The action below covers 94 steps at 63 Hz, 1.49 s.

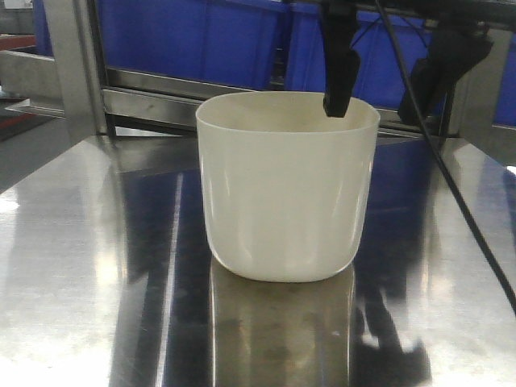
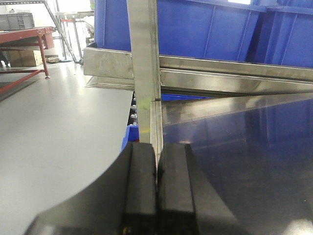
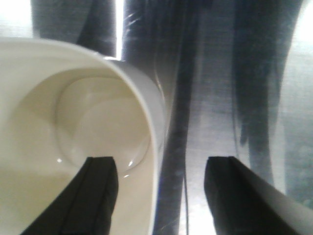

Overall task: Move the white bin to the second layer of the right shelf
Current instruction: 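Lower the right gripper onto the rim of the white bin, then close the right gripper on the bin rim and lift it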

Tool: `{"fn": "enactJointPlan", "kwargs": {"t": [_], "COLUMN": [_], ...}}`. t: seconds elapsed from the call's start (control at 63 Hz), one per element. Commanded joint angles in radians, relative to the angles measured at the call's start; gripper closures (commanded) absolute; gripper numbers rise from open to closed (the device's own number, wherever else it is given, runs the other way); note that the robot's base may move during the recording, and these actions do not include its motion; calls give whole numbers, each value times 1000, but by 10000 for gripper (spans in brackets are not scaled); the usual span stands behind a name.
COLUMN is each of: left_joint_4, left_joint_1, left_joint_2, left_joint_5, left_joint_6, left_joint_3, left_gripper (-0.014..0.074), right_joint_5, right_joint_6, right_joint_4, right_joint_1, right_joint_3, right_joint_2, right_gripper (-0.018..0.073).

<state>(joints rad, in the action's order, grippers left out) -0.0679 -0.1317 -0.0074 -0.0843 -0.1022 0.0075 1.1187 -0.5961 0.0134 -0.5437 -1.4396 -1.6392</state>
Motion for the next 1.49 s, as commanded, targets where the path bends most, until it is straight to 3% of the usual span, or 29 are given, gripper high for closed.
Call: {"fn": "enactJointPlan", "kwargs": {"t": [0.0,0.413,0.731,0.969,1.143,1.334,1.477], "left_joint_4": [-6,-6,-6,-6,-6,-6,-6], "left_joint_1": [-5,-5,-5,-5,-5,-5,-5], "left_joint_2": [-14,-14,-14,-14,-14,-14,-14], "left_joint_5": [84,84,84,84,84,84,84], "left_joint_6": [3,3,3,3,3,3,3], "left_joint_3": [37,37,37,37,37,37,37], "left_gripper": [512,512,512,512,512,512,512], "right_joint_5": [-29,-44,-46,-30,-34,-48,-50], "right_joint_6": [0,0,0,11,40,70,161], "right_joint_4": [31,31,29,29,30,30,52], "right_joint_1": [0,0,0,0,0,15,74], "right_joint_3": [-35,-31,-30,-32,-32,-32,-24], "right_joint_2": [21,-15,-52,-48,-31,45,115], "right_gripper": [52,72,280,358,510,502,502]}}
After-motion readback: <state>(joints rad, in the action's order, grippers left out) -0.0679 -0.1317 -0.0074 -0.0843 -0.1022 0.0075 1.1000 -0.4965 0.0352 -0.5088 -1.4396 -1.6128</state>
